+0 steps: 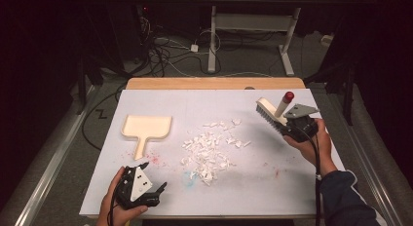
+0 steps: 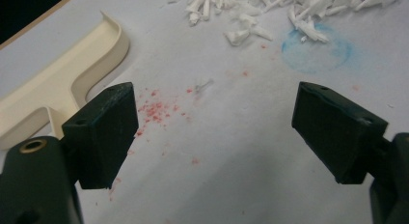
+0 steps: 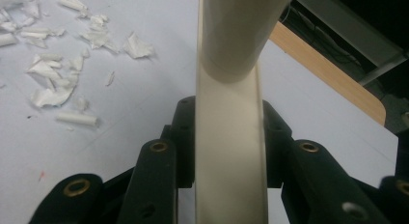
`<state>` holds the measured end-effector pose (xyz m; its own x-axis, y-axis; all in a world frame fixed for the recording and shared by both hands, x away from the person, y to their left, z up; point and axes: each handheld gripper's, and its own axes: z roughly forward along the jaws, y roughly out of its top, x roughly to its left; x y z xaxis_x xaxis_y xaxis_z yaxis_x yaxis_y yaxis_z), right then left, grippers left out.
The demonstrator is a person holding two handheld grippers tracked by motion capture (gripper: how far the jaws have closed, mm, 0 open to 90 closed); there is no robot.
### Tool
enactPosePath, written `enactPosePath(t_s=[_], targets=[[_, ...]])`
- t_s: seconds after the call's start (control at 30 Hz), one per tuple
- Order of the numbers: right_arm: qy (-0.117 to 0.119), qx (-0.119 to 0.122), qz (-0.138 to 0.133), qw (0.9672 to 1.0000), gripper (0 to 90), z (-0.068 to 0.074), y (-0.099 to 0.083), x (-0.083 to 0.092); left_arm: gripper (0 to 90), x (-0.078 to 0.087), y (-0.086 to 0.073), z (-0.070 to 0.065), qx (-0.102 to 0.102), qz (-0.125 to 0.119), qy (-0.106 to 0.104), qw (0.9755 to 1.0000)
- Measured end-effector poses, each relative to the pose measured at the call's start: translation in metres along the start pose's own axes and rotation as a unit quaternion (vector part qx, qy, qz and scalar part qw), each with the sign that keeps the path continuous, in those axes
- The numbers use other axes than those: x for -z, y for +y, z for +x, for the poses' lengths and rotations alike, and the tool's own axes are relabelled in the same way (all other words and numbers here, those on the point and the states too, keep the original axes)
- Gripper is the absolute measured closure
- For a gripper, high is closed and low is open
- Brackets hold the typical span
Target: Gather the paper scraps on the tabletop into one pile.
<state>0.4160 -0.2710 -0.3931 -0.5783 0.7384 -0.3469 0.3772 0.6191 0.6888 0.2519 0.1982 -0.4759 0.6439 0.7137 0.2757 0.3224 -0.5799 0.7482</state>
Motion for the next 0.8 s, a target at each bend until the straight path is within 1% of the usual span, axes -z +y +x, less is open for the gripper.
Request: enactPosePath(t_s=[0.13,0.17,0.23,0.3,0.37,0.5,0.6,0.67,0.73,0.8], targets=[[0.000,0.015,0.014,0.9998,67.8,0.005,0.014,-0.015,15.7,-0.001,0.000,-0.002,-0.004,0.009,-0.002,0.9999],[-0.002,0.019,0.018,0.9997,67.9,0.006,0.018,-0.019,15.7,-0.002,0.000,-0.002,-0.003,0.009,-0.002,1.0000],[-0.004,0.033,0.025,0.9991,67.9,0.010,0.026,-0.029,15.7,-0.002,0.000,-0.003,-0.007,0.010,-0.003,0.9999],[-0.008,0.050,0.031,0.9982,67.9,0.016,0.033,-0.039,15.7,-0.004,0.001,-0.003,-0.010,0.013,-0.005,0.9999],[-0.005,0.063,0.037,0.9973,67.9,0.022,0.040,-0.050,15.7,-0.006,0.002,-0.003,-0.011,0.014,-0.006,0.9998],[-0.010,0.081,0.052,0.9953,67.9,0.036,0.048,-0.074,15.7,-0.006,0.001,-0.004,-0.012,0.014,-0.010,0.9998],[0.000,0.085,0.050,0.9951,67.9,0.046,0.057,-0.087,15.8,-0.007,0.001,-0.005,-0.013,0.012,-0.014,0.9998],[-0.001,0.097,0.048,0.9941,67.9,0.054,0.062,-0.094,15.8,-0.007,0.001,-0.005,-0.013,0.010,-0.016,0.9997],[0.015,0.102,0.046,0.9936,67.9,0.063,0.066,-0.098,15.7,-0.008,0.001,-0.005,-0.013,0.009,-0.021,0.9997],[0.024,0.112,0.042,0.9925,67.8,0.073,0.070,-0.099,15.7,-0.008,0.001,-0.004,-0.015,0.011,-0.022,0.9996]])
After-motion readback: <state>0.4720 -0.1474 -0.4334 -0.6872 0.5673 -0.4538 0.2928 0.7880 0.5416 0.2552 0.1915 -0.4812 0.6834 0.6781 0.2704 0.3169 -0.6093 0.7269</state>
